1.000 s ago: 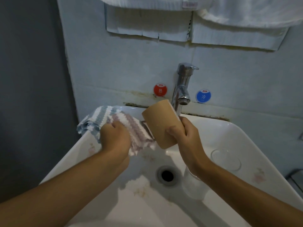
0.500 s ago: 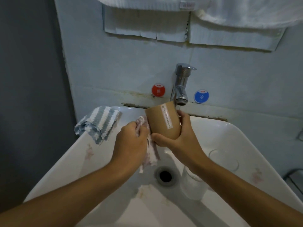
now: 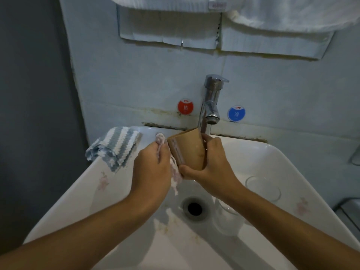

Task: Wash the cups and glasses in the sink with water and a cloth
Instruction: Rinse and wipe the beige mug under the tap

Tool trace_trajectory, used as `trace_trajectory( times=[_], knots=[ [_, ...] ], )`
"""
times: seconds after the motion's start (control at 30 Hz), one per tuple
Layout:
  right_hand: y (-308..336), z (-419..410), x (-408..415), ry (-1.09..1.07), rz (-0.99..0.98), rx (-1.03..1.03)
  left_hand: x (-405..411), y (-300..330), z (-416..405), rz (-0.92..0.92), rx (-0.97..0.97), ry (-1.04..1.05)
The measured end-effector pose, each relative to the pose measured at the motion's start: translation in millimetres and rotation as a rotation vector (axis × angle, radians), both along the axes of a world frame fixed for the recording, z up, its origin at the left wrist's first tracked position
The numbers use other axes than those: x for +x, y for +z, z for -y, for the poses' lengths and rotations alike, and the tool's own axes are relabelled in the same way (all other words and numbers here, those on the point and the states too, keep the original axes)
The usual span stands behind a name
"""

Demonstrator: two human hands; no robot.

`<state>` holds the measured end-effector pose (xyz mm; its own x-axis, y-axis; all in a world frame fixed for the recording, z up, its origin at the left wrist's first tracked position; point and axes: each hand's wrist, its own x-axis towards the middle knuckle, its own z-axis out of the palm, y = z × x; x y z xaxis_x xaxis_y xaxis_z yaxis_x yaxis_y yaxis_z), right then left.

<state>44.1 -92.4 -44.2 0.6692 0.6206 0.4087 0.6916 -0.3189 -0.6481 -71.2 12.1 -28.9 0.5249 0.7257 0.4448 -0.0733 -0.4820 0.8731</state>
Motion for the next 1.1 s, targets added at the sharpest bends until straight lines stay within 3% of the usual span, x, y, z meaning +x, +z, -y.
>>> trace_trajectory(
  times=[0.17, 0.43, 0.67, 0.83, 0.93, 1.1],
  knots=[
    [2, -1, -8, -0.029, 0.107, 0.045, 0, 1, 0, 0.043, -0.059, -0.012],
    [6, -2, -11, -0.061, 0.173, 0.065, 5, -6, -2, -0.15, -0.251, -0.143],
    [3, 1, -10, 0.161, 0.102, -0.053, 2, -4, -5, -0.195, -0.442, -0.186],
    [6, -1, -5, -0.041, 0.3, 0.05, 1, -6, -6, -0.206, -0.526, -0.253],
    [9, 2, -4, 0.018, 0.09, 0.14, 4, -9, -8, -0.179, -0.495, -0.289],
    [18, 9, 6, 0.237, -0.53, 0.222, 1, -7, -7, -0.183, -0.432, -0.314]
  ],
)
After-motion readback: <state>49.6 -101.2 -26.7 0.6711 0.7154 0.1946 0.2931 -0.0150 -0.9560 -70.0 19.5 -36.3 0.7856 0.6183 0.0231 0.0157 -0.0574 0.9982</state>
